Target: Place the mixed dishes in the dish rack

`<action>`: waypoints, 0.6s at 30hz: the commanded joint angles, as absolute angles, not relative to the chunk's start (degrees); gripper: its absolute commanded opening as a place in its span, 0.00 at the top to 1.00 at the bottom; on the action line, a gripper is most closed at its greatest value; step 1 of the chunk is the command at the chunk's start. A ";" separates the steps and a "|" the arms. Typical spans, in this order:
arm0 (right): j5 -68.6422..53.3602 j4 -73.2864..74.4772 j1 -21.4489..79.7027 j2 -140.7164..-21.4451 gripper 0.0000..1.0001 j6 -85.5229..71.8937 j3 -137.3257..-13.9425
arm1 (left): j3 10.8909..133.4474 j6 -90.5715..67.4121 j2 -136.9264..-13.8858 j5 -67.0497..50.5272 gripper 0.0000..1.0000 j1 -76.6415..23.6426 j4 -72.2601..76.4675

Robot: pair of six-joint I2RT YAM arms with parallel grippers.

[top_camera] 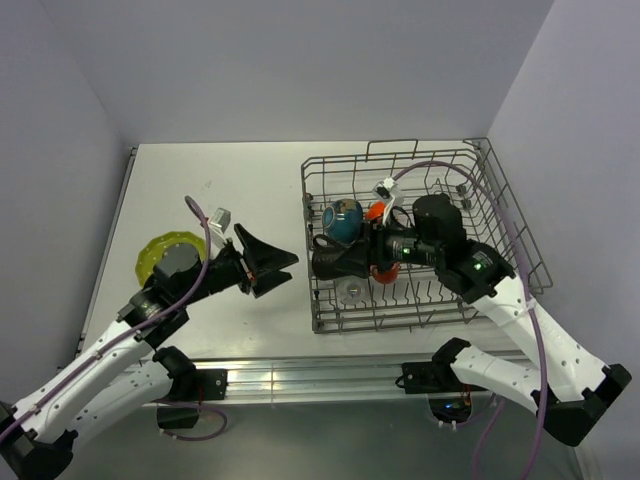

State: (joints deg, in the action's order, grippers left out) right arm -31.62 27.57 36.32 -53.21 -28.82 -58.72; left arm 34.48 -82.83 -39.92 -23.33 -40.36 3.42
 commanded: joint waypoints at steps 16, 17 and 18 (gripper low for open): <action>5.36 68.47 35.95 -55.46 1.00 -25.49 -74.02 | 55.28 -66.18 -43.06 3.86 0.01 -40.08 -43.85; 6.14 68.29 36.12 -55.55 1.00 -25.58 -73.13 | 55.37 -66.27 -43.15 4.13 0.01 -40.08 -44.21; 7.02 68.38 36.12 -55.72 1.00 -25.92 -72.43 | 55.46 -66.18 -43.24 4.57 0.01 -40.08 -44.47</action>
State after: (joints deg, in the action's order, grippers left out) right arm 1.76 67.26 35.97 -55.48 -24.75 -73.56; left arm 52.51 -68.01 -43.38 1.23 -40.18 -41.89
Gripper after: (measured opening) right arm 0.655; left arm 0.993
